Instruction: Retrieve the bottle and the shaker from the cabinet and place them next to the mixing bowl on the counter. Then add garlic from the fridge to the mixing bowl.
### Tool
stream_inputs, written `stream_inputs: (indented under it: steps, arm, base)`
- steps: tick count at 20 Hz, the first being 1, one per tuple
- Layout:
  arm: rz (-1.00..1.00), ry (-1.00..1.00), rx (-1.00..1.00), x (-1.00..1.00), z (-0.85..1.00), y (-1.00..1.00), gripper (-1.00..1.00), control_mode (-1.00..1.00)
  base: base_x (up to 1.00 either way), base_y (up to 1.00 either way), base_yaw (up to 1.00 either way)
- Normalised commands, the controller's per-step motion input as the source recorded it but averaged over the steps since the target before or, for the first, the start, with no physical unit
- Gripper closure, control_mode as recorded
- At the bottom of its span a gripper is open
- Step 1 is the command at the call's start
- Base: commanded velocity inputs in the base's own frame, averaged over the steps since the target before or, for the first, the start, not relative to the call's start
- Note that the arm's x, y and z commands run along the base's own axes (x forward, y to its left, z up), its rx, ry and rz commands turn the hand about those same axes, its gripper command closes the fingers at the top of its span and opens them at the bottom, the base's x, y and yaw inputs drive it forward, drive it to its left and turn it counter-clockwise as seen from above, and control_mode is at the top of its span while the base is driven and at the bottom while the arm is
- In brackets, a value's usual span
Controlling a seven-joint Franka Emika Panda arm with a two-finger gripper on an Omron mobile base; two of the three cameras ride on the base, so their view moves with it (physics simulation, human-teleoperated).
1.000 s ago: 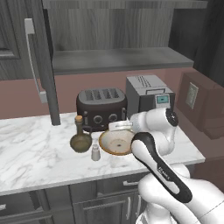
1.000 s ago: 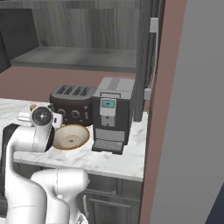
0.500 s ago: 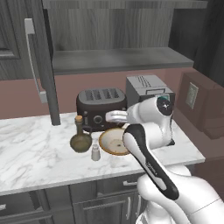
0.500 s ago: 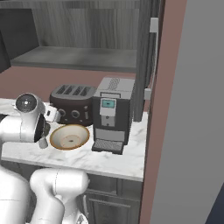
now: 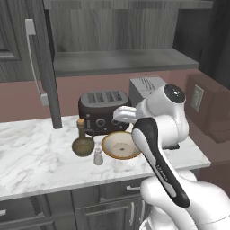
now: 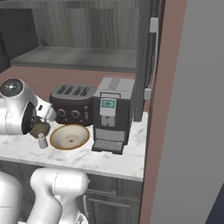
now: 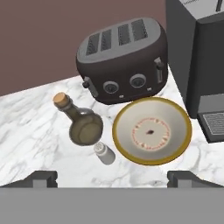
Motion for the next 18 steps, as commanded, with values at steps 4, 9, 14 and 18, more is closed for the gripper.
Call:
stream_inputs:
  steps: [4, 9, 14, 18]
  arm:
    - [-0.01, -0.04, -0.05, -0.36, 0.00, -0.47, -1.00, -1.00]
    - [0.14, -0.09, 0.00, -0.26, 0.02, -0.43, -1.00, -1.00]
    - [0.26, -0.03, -0.01, 0.01, 0.29, -0.47, -1.00, -1.00]
    - [0.17, -0.01, -0.12, 0.00, 0.39, -0.52, -1.00, -1.00]
  base:
    - [0.00, 0.00, 0.00]
    - [0.00, 0.00, 0.00]
    - [0.00, 0.00, 0.00]
    - [0.00, 0.00, 0.00]
